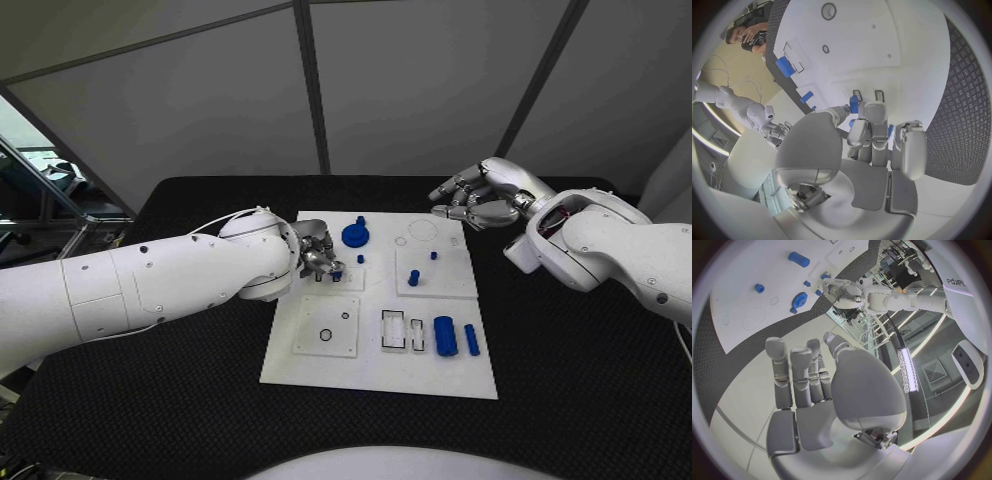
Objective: Assemble the parts on the task board
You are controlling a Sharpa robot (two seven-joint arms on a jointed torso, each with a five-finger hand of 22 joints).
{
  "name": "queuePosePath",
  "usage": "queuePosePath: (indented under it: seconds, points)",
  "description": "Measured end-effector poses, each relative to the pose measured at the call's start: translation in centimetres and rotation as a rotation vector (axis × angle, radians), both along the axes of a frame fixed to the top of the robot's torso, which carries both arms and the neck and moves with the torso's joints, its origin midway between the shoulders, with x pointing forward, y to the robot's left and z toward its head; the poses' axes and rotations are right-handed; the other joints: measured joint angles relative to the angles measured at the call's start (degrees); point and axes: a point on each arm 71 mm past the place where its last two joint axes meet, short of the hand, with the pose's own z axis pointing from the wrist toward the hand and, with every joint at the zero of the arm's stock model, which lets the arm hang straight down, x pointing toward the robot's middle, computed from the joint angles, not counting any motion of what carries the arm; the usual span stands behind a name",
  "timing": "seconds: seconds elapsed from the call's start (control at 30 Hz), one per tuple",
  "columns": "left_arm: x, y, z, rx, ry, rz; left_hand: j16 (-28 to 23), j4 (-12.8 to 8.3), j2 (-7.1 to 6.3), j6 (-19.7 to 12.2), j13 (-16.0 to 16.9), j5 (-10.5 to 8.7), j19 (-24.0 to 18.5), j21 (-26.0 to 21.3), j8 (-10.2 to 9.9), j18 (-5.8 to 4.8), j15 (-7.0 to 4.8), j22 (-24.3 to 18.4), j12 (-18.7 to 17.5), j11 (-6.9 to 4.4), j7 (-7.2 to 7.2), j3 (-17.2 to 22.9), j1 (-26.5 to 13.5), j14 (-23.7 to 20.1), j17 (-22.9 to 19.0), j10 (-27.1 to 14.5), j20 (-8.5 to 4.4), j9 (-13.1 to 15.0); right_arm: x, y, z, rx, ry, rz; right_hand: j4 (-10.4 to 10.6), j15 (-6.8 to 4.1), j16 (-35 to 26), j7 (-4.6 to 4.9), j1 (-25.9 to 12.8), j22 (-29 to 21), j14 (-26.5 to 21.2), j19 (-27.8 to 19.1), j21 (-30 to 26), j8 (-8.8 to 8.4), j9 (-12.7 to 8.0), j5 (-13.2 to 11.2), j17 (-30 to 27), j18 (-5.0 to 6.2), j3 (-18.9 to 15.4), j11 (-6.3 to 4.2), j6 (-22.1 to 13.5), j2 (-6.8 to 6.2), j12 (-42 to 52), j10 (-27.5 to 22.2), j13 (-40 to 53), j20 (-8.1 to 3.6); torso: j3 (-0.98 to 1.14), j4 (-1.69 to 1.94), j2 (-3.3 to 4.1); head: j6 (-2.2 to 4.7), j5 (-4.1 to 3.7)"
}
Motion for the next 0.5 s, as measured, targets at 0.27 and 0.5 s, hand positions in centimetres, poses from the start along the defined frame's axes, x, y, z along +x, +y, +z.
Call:
queuePosePath:
  seconds: [0.27,0.5]
  points:
    - [-0.04,-0.03,-0.06,0.013,0.012,-0.006,0.0,0.14,0.0,0.05,-0.01,-0.15,0.0,0.0,-0.01,0.0,0.01,0.0,0.0,0.0,0.0,0.17,0.0,0.0,0.0,0.0,0.0,0.22,-0.01,0.02,0.0,-0.002,-0.002,0.002,0.0,-0.22,0.0,0.0,0.0,0.0,0.22,0.21,0.0,-0.21,0.0,0.0,0.0,0.0,0.0,0.0,0.0,0.0,0.0,0.0,0.0,-0.21,0.02,-0.02,0.01,-0.25,-0.03]
    - [-0.11,0.03,-0.09,0.024,0.023,-0.011,0.0,-0.24,-0.53,0.32,-0.01,0.09,0.0,0.0,0.26,0.0,0.02,0.0,0.0,0.01,-0.14,0.88,-0.53,0.02,0.05,0.0,0.0,0.46,-0.02,0.03,0.0,-0.004,-0.002,0.003,0.0,-0.22,0.0,0.0,0.0,0.0,0.22,0.21,0.0,-0.2,0.0,0.0,0.01,0.0,0.0,0.0,0.0,0.0,0.0,0.0,0.0,-0.21,0.01,0.0,0.01,-0.49,-0.15]
